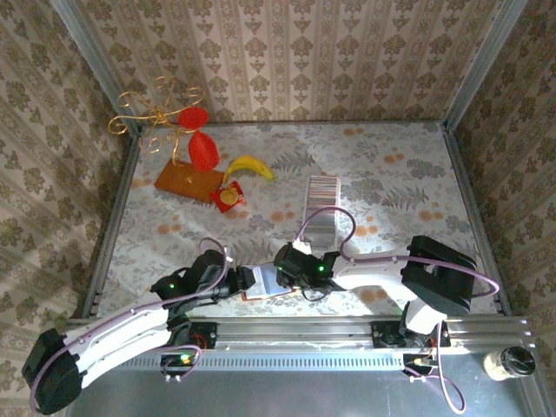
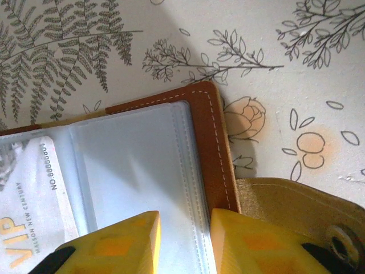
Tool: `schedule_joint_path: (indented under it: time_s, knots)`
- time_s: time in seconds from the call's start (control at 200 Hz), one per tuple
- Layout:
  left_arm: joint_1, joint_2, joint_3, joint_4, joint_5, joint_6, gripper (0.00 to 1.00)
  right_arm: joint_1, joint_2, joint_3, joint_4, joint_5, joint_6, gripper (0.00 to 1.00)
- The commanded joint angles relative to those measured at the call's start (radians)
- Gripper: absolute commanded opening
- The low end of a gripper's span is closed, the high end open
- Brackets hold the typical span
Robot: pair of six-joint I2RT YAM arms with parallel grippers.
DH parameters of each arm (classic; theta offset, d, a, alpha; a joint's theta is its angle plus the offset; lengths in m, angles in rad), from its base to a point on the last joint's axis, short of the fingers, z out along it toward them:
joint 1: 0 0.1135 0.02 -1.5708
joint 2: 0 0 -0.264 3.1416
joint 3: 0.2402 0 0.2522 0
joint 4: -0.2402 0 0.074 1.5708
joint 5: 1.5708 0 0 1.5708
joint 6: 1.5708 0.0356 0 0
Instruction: Put the credit cards into the card holder
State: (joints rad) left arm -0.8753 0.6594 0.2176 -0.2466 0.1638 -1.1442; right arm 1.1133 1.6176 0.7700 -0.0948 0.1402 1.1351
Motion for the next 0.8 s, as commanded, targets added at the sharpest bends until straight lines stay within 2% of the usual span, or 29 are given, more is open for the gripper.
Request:
schedule_joint_path:
  time_s: [0.0, 0.07, 0.165, 0.315, 0.41, 0.525, 0.795]
  knots:
    - [-0.005, -0.013, 0.005, -0.006, 0.000, -0.014, 0.34, 0.023, -0.015, -0.031, -0.021, -0.055, 0.036, 0.30]
    - [-0.008, 0.015, 0.037, -0.040, -0.003, 0.013, 0.31, 0.031, -0.037, -0.042, 0.013, -0.054, 0.046, 0.31]
    - [-0.014, 0.084, 0.093, -0.096, -0.014, 0.055, 0.17, 0.033, -0.078, -0.048, 0.039, -0.051, 0.043, 0.34]
    - [-0.017, 0.224, 0.226, -0.265, -0.056, 0.156, 0.03, 0.031, -0.185, -0.022, -0.128, 0.048, 0.006, 0.41]
    - [-0.019, 0.303, 0.316, -0.396, -0.093, 0.215, 0.00, 0.025, -0.273, -0.023, -0.247, 0.121, -0.005, 0.44]
    - [-0.040, 0.365, 0.370, -0.441, -0.101, 0.234, 0.00, 0.001, -0.331, -0.047, -0.319, 0.147, -0.020, 0.47]
    - [-0.093, 0.432, 0.417, -0.461, -0.141, 0.203, 0.00, -0.026, -0.310, -0.080, -0.227, 0.054, -0.043, 0.51]
